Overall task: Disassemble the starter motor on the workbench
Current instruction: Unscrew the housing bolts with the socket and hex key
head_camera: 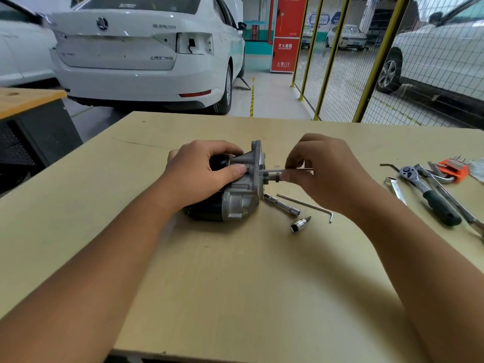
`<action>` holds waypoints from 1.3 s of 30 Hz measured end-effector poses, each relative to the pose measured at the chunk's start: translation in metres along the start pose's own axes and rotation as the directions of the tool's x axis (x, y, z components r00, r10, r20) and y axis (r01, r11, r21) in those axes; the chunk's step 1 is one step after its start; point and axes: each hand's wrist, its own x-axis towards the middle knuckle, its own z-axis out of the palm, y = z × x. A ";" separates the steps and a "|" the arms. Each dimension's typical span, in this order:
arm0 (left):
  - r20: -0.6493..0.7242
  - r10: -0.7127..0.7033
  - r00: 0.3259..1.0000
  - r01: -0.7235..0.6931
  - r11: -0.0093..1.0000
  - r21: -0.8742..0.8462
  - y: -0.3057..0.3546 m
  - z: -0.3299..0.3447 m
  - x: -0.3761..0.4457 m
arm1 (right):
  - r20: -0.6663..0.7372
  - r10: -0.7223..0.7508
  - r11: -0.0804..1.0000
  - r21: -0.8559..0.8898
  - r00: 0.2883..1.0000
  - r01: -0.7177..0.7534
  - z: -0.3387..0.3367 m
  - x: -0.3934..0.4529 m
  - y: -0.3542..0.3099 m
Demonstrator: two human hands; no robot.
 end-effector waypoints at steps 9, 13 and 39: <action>-0.011 0.002 1.000 -0.001 1.000 0.020 0.002 0.001 0.000 | 0.130 -0.054 0.998 0.014 0.990 0.053 -0.001 -0.002 0.003; -0.011 -0.011 1.000 0.011 1.000 0.007 0.002 0.001 -0.001 | 0.127 -0.060 0.998 -0.025 0.990 0.063 -0.001 -0.001 0.002; -0.010 -0.003 1.000 0.003 1.000 0.027 0.003 0.000 -0.003 | 0.041 0.038 0.999 0.013 0.998 -0.039 0.003 -0.004 -0.007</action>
